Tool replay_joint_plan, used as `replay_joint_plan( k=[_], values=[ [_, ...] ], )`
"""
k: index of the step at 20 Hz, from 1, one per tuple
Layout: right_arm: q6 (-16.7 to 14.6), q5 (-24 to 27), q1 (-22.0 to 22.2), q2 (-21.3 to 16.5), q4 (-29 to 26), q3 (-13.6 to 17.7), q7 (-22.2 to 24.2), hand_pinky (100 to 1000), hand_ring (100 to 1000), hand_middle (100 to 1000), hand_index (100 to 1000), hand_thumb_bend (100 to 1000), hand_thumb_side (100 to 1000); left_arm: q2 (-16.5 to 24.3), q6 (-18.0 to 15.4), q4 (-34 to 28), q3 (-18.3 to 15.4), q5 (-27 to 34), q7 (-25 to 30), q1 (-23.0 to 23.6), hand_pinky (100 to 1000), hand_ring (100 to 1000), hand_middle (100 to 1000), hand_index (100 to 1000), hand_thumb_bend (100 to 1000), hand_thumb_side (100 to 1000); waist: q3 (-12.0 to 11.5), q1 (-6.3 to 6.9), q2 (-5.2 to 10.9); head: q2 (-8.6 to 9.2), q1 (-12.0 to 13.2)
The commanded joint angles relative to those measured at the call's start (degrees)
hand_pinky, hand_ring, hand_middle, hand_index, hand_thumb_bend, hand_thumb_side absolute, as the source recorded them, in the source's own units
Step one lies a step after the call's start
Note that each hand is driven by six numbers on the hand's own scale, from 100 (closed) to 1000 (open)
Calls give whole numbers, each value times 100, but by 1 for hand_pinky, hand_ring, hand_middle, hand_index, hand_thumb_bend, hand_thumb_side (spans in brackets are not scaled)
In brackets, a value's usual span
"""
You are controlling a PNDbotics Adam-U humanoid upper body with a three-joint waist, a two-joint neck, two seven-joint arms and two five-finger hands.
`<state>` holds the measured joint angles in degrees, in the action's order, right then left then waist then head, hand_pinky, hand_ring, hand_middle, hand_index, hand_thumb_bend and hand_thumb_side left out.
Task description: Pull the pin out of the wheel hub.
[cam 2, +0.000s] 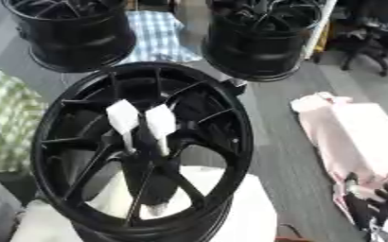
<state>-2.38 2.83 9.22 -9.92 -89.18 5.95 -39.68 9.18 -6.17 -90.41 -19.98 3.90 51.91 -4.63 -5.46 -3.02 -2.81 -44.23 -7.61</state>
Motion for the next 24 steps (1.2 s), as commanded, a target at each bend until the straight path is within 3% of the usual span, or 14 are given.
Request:
replay_joint_plan(
  k=[1,9,24],
  values=[
    [-187,-22,-212,-32,-203,-297,219,745,702,721,858,322,355,93,-39,-55,-4,-15,6,-64,517,203,507,707,100,862,-8,11,19,11,-8],
    [-351,-12,-501,80,-186,-695,692,738,673,694,845,279,338,90,-24,-90,-13,20,6,-69,517,206,507,707,100,861,-58,10,-4,11,-9],
    [-234,-145,-461,100,-354,-789,799,735,657,672,833,250,325,85,84,-181,12,108,6,-83,516,214,508,706,100,856,-70,15,8,11,-7]
  ],
)
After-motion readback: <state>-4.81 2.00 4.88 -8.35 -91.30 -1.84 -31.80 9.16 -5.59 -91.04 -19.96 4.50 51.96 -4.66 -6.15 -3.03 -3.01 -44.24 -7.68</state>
